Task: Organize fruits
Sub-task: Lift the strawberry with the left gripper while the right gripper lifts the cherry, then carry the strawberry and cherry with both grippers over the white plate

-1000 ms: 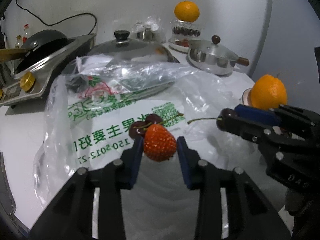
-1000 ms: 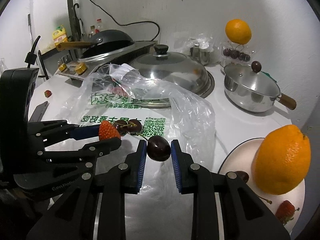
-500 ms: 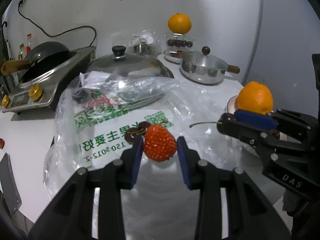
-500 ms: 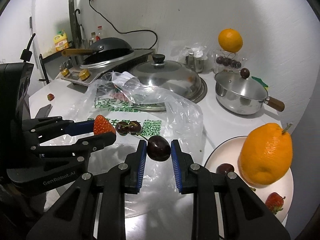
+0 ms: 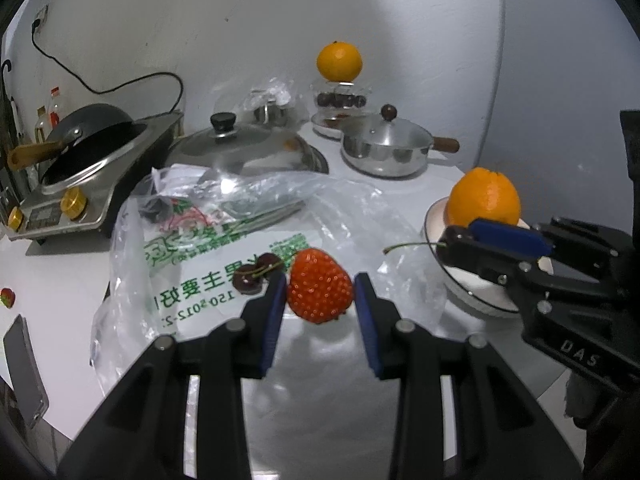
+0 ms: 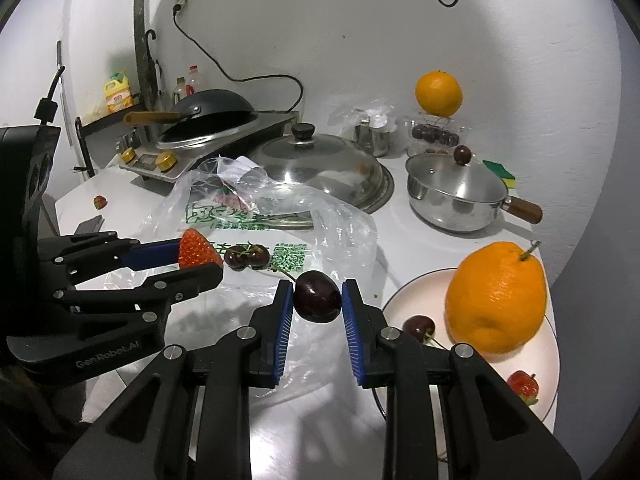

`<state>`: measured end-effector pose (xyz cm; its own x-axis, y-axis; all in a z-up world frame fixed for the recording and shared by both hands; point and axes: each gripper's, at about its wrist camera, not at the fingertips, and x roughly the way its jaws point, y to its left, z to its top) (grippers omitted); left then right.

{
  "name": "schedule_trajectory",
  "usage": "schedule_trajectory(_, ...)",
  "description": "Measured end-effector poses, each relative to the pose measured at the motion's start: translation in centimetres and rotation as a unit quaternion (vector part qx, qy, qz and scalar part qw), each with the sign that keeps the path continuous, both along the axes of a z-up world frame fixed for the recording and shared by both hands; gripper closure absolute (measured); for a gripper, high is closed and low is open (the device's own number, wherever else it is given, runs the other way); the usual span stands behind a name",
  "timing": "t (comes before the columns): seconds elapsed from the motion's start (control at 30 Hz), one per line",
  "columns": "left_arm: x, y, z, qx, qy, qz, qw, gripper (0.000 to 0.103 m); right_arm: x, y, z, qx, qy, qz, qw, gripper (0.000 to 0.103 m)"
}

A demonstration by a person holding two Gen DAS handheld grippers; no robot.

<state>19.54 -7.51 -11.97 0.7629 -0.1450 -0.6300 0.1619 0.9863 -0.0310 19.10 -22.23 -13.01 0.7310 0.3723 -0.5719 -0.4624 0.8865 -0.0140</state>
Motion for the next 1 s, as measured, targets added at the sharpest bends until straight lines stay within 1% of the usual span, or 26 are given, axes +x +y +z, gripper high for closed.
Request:
schedule_trajectory(0.3,-0.8,-1.5,0.7,0.007,-0.009,-0.007,0.9999,0.067,-1.0,-2.0,0.3,0.008,-0.008,-0.013,1.0,0.076)
schedule_trajectory(0.77,-0.9,-5.7,0.9,0.016,-0.01,-0.04,0.999,0.067,-2.0,-6.2,0.6,0.017,-0.014,-0.045,0.999,0.076)
schedule_trajectory(1.0,-0.7,-7.8,0.8,0.022,-0.008,-0.054,0.9983,0.067,-2.1,-8.6,0.2,0.024,-0.013,-0.064,0.998,0.076)
